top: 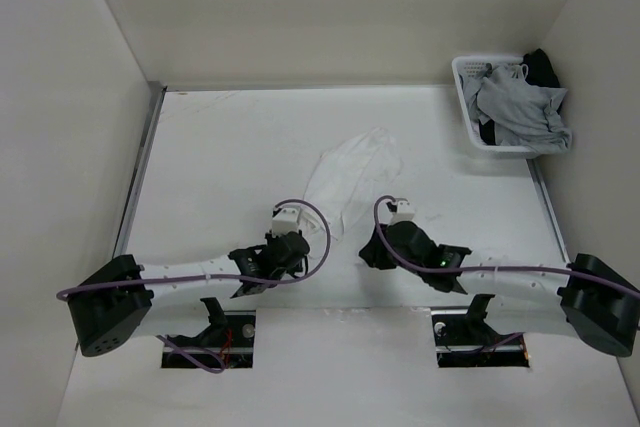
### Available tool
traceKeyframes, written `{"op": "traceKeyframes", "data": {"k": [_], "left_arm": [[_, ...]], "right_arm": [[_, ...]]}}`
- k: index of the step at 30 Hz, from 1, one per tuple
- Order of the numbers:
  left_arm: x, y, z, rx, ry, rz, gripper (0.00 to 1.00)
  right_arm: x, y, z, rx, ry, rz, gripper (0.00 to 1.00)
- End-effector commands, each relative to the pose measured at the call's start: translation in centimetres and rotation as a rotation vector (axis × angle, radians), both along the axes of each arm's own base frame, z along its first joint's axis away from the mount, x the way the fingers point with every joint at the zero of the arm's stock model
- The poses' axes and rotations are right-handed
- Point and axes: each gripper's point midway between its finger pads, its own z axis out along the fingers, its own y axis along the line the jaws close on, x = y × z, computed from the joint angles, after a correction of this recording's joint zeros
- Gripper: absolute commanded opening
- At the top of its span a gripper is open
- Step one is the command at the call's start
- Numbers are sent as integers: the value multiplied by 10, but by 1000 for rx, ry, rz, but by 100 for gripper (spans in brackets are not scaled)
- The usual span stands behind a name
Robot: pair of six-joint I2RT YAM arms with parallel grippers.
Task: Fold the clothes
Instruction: Flatten the tank top out
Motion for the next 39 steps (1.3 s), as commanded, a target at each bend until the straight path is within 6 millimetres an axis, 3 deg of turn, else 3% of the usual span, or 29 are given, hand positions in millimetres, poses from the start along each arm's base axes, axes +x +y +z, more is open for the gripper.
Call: {"op": "traceKeyframes", "data": {"k": [1, 9, 16, 24, 28, 30, 35, 39], "left_arm": [[12, -4, 15, -12, -51, 29, 24], [13, -13, 38, -56, -121, -1, 27], [11, -21, 30, -20, -112, -63, 27], [21, -13, 13, 49, -76, -27, 27], [23, -11, 10, 55, -59, -11, 12], [22, -12, 18, 13, -67, 2, 5], [18, -16, 55, -181, -108, 30, 4], [15, -13, 67, -310, -97, 63, 5]], "right_arm": [[6, 9, 14, 71, -44, -11, 31], [7, 18, 5, 48, -34, 12, 33], [8, 24, 7, 60, -38, 22, 33], [8, 26, 14, 89, -50, 22, 35], [6, 31, 10, 99, -41, 24, 39], [6, 40, 12, 109, -41, 33, 40], [11, 66, 18, 123, -49, 32, 44], [17, 79, 16, 104, -35, 4, 46]]}}
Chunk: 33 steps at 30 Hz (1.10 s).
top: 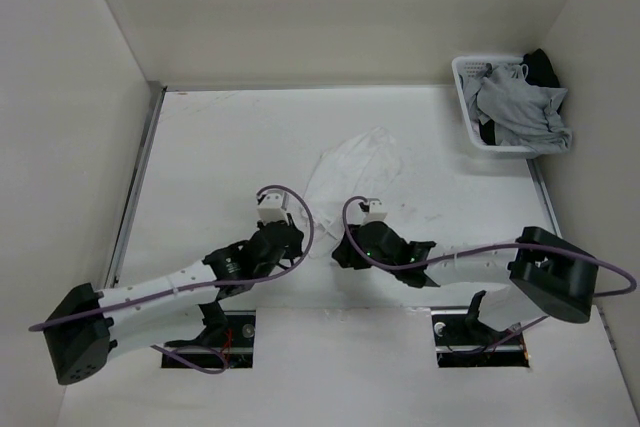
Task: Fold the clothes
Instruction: Flatten the tank top out
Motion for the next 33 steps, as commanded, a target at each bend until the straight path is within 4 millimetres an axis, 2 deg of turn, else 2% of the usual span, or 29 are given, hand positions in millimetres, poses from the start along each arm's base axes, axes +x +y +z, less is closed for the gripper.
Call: {"op": "traceKeyframes", "data": {"k": [1, 6, 9, 15, 20, 26, 31, 33], "left_arm": [[-6, 2, -3, -102, 45, 18, 5], [-7, 3, -6, -214, 60, 39, 5], [-3, 4, 1, -282, 42, 57, 5], [0, 3, 12, -361, 7, 32, 6], [0, 9, 10, -387, -6, 17, 6], [5, 22, 9, -413, -22, 31, 6], [10, 29, 8, -413, -17, 26, 9], [10, 27, 4, -369, -12, 0, 10]], "right_arm": [[16, 28, 27, 84, -40, -47, 47], [16, 36, 11, 4, 11, -94, 46], [18, 33, 0, -55, 43, -156, 45], [19, 24, -10, -184, 59, -239, 40], [19, 25, -15, -298, 78, -244, 38], [10, 34, -29, -332, 151, -221, 29], [4, 25, -33, -331, 178, -240, 8], [2, 17, -31, -332, 176, -256, 4]]}}
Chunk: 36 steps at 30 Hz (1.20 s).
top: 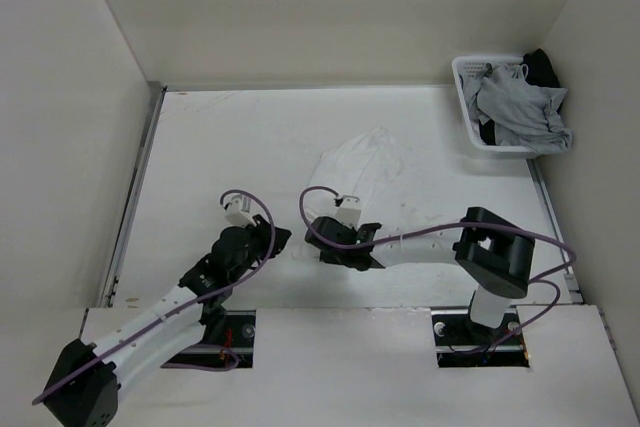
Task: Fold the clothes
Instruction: Flatten the tank top out
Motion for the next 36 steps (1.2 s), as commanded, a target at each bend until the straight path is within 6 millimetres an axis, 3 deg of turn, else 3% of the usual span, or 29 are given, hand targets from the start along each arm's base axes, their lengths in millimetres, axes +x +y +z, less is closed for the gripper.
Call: {"op": "traceKeyframes", "data": {"k": [1, 10, 18, 36], "left_arm": [[-2, -12, 5, 24, -32, -90, 11], [-21, -42, -12, 227, -37, -196, 30], [-17, -42, -22, 394, -44, -166, 35], [-34, -59, -51, 488, 46, -292, 27]], "right_arm": [[-17, -27, -8, -60, 44, -20, 2], [-24, -77, -4, -90, 15, -36, 1], [-21, -78, 5, -58, -27, 1, 1], [-16, -76, 15, 33, -72, 22, 2]]}}
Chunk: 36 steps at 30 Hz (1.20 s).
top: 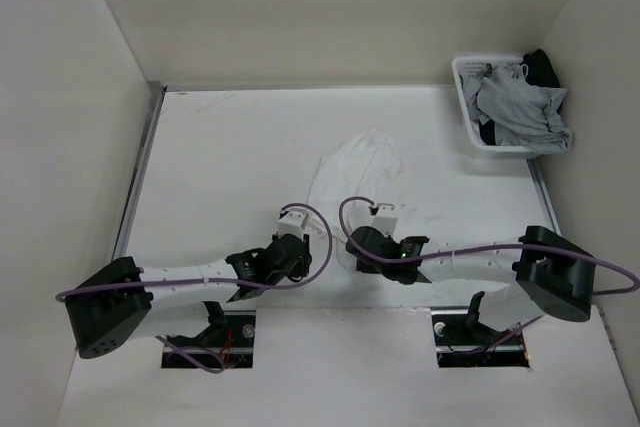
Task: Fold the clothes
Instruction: Flatten the tank top out
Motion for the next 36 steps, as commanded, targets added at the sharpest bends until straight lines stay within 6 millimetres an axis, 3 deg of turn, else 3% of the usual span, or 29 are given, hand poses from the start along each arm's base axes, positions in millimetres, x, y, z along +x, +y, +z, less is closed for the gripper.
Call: {"op": "traceKeyframes", "data": {"k": [1, 6, 8, 10, 12, 14, 18, 27, 31, 34, 36], "left_arm": [[8, -11, 6, 15, 7, -4, 26], [11, -4, -8, 79, 63, 31, 25], [12, -3, -8, 81, 56, 38, 14], [14, -4, 1, 55, 38, 44, 4], [17, -5, 22, -5, 3, 53, 1], [23, -9, 66, -100, -52, 64, 0], [32, -3, 170, -283, -201, 101, 0], [37, 35, 403, -630, -566, 217, 3], [22, 43, 498, -723, -711, 179, 3], [6, 39, 543, -768, -762, 119, 3], [3, 37, 555, -768, -782, 110, 4]], "right_arm": [[8, 11, 13, 64, -41, 4, 2], [10, 14, 19, 79, -56, 14, 2], [10, 14, 22, 90, -65, 18, 2], [13, 15, 30, 111, -91, 23, 1], [15, 16, 47, 145, -128, 35, 0], [18, 15, 74, 183, -184, 43, 0], [23, 3, 149, 258, -320, 53, 0], [11, -65, 389, 393, -745, 89, 0], [-6, -85, 486, 408, -897, 113, 0], [-14, -85, 525, 414, -952, 142, 0], [-15, -75, 527, 407, -953, 161, 0]]}}
